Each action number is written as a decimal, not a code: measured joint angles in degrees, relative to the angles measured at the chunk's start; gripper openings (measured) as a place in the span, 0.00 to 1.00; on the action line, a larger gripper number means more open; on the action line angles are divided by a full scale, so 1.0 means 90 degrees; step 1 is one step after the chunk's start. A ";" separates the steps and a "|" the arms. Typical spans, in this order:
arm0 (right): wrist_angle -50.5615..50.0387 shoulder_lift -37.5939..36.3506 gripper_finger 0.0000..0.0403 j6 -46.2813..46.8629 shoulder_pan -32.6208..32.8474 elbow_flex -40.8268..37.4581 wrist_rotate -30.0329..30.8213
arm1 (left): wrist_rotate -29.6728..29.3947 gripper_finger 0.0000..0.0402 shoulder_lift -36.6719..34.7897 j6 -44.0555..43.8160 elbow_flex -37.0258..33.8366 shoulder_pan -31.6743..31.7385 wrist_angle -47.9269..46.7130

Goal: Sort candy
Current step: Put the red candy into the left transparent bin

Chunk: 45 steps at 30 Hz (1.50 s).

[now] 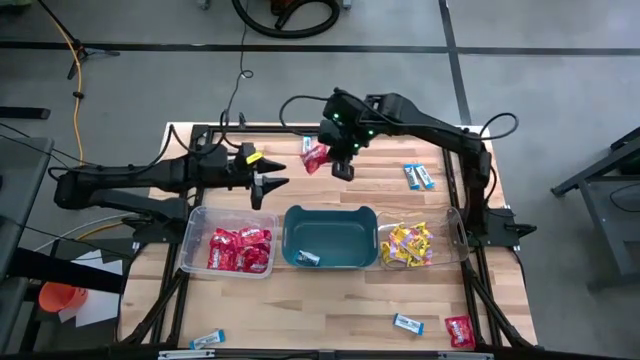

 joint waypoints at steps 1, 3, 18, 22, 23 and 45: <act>-0.0010 -0.0052 0.00 -0.0081 0.0051 0.0000 -0.0044 | -0.0005 0.52 0.0085 0.0015 0.0111 -0.0036 0.0006; -0.0013 -0.0148 0.00 -0.0238 0.0154 0.0000 -0.0167 | -0.0005 0.56 0.0279 0.0022 0.0308 -0.0072 0.0000; -0.0520 -0.0339 0.00 -0.1225 0.0939 0.0000 -0.0511 | 0.1441 0.64 0.1650 -0.0231 0.1383 -0.0016 -0.0063; -0.0495 -0.0406 0.00 -0.1340 0.1052 0.0000 -0.0472 | 0.2185 0.64 0.1862 -0.0902 0.1429 0.0131 -0.0082; -0.0490 -0.0431 0.00 -0.1362 0.1072 0.0000 -0.0469 | 0.2300 0.64 0.1905 -0.1034 0.1426 0.0160 -0.0087; -0.0053 -0.0556 0.00 -0.1599 0.1107 0.0000 -0.0454 | 0.2945 0.18 0.2100 -0.1362 0.1426 0.0209 0.0881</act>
